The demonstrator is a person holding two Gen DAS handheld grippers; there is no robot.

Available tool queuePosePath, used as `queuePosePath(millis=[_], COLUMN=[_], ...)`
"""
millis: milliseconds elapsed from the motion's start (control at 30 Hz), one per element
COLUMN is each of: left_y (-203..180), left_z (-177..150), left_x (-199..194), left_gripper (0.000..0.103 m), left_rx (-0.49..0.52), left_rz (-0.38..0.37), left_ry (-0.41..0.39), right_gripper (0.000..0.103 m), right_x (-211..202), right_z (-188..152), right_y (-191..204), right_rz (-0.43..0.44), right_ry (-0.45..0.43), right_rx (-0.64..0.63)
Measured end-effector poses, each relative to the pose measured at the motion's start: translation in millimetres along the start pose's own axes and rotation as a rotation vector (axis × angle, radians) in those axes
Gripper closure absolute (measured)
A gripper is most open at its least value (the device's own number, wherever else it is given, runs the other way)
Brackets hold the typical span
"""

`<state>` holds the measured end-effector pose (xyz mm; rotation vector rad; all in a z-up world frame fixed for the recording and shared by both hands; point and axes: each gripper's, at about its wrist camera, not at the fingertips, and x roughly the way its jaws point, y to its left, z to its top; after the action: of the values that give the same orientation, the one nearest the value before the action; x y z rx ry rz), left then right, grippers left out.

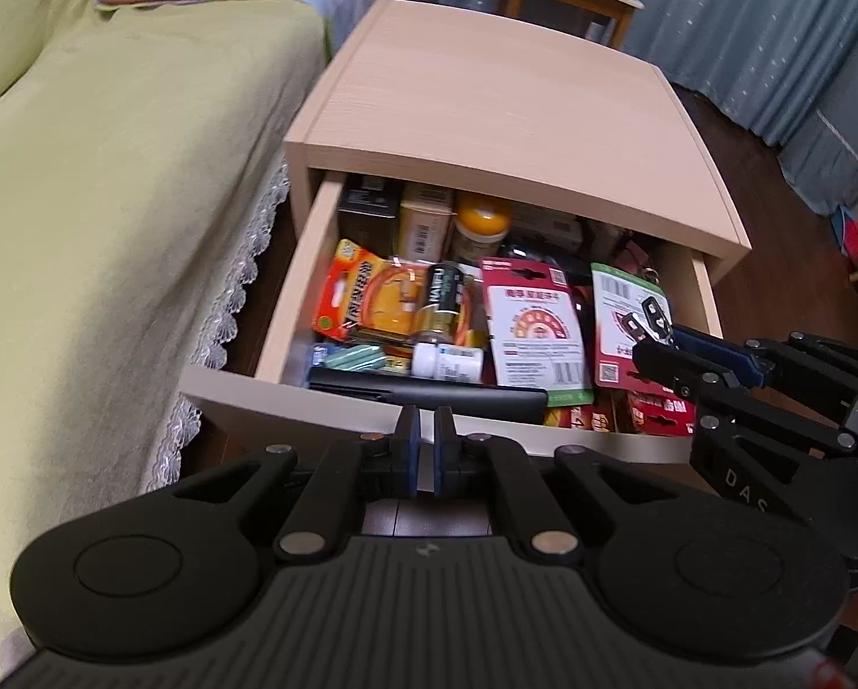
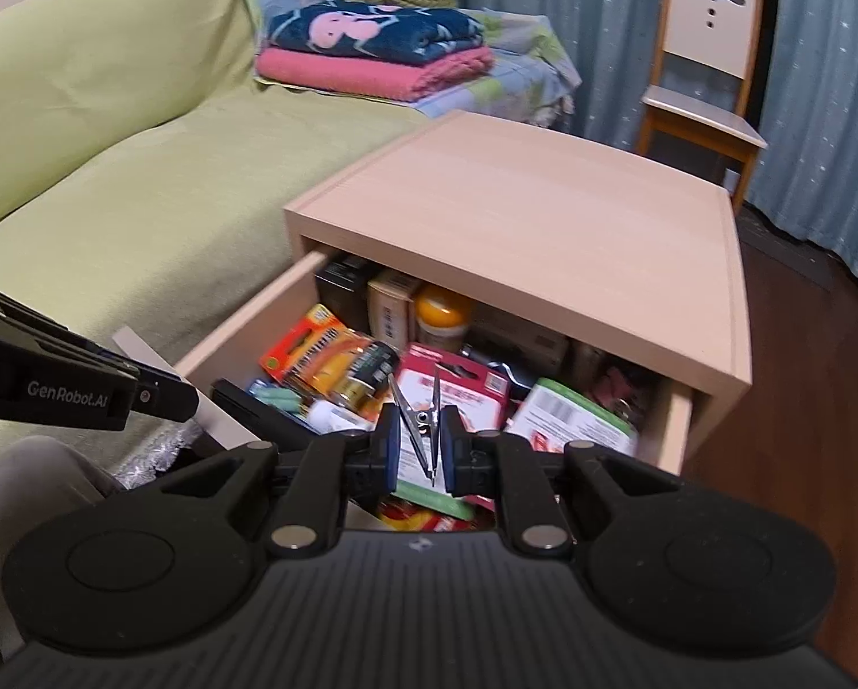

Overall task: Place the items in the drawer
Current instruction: 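Lower the metal clip into the open drawer with the right gripper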

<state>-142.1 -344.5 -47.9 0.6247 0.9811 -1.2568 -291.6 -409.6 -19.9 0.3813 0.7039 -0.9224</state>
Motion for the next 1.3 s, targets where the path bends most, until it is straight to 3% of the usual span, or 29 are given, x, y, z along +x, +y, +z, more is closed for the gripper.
queuePosePath(millis=[433,633,733,1000,1300], left_y=[-38.1,-45.1,-42.7,-47.2,-57.3], left_z=[8.0,14.0,15.4,21.7,43.2], left_x=[25.3,33.5,37.5,58.2,77.7], left_gripper=[0.099,0.092,0.081,0.08,0.08], left_rx=[0.12,0.145,0.14,0.172,0.205], left_rz=[0.043,0.039,0.04,0.036,0.013], left_ry=[0.021,0.021,0.021,0.035,0.024], right_gripper=[0.091,0.091,0.091,0.091,0.091], right_x=[5.8,13.2,25.6,51.3,90.8], right_z=[-15.7,-20.8,-18.6,-18.7,4.1], right_y=[-46.5,-63.3,-72.8,-88.6,-113.5], right_rz=[-0.052,-0.068,-0.078,-0.145,-0.144], right_ry=[0.009,0.017,0.028,0.044,0.066], right_rx=[0.091,0.131,0.141,0.202,0.21])
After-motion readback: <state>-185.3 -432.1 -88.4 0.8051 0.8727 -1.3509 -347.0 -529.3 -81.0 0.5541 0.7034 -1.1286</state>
